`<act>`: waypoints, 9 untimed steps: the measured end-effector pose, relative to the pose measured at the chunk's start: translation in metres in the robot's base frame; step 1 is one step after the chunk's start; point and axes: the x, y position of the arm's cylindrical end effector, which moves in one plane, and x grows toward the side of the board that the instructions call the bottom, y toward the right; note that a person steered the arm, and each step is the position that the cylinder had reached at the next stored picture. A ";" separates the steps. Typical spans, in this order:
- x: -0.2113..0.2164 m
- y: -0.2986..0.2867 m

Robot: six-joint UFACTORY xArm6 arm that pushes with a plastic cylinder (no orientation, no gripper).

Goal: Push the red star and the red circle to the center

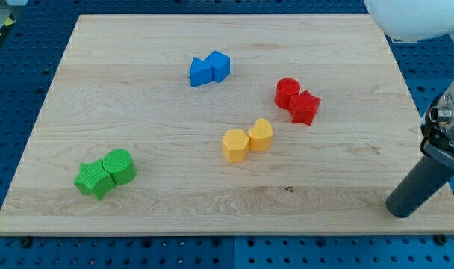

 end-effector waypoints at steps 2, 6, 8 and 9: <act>-0.005 0.002; -0.101 -0.033; -0.139 -0.065; -0.151 -0.081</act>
